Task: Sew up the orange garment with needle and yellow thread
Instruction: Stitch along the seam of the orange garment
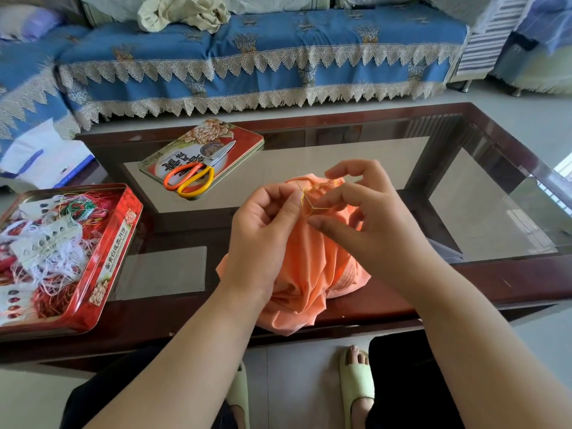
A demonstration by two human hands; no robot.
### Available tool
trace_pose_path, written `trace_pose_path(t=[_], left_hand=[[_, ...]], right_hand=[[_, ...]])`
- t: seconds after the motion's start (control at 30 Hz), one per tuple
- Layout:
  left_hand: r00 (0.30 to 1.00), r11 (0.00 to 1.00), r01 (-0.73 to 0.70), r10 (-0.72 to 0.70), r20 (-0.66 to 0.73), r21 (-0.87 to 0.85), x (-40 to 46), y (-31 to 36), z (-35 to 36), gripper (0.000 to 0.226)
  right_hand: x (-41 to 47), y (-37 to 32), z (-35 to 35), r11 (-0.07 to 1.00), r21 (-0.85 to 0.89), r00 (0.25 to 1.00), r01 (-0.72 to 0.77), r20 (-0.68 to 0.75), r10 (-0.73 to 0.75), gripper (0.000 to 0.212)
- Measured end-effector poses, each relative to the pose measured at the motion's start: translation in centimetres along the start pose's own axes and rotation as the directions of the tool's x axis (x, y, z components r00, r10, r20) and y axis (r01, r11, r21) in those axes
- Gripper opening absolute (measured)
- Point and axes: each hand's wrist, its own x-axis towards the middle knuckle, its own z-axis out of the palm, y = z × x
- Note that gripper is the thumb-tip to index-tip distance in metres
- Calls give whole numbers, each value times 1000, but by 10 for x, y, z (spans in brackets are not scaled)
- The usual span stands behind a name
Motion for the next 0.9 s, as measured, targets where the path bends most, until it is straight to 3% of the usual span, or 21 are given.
trace_pose_path(t=[0.23,0.33,0.5,0.63,0.8,0.9], left_hand=[[992,993,119,-118,-51,3,5,1,-3,8],[990,990,139,-138,-35,21,6,2,-5,10],[970,975,212,-218,105,58,10,4,-10,24],[929,964,251,-265,258,88,8,4,-9,24],[829,924,371,-375,416,94,3,-2,-4,21],[771,891,453,-416,483,45,-1,-4,-1,24]], right_hand=[[-1,0,-5,994,65,993,-86,81,80,7],[0,3,-9,996,14,994,-85,74,84,5],[5,7,-11,996,-41,993,-77,-95,72,9],[8,6,-11,985,97,974,-139,-164,154,10],[15,1,-13,961,225,981,-163,-66,182,13],[20,2,-13,939,249,967,-237,159,202,29]])
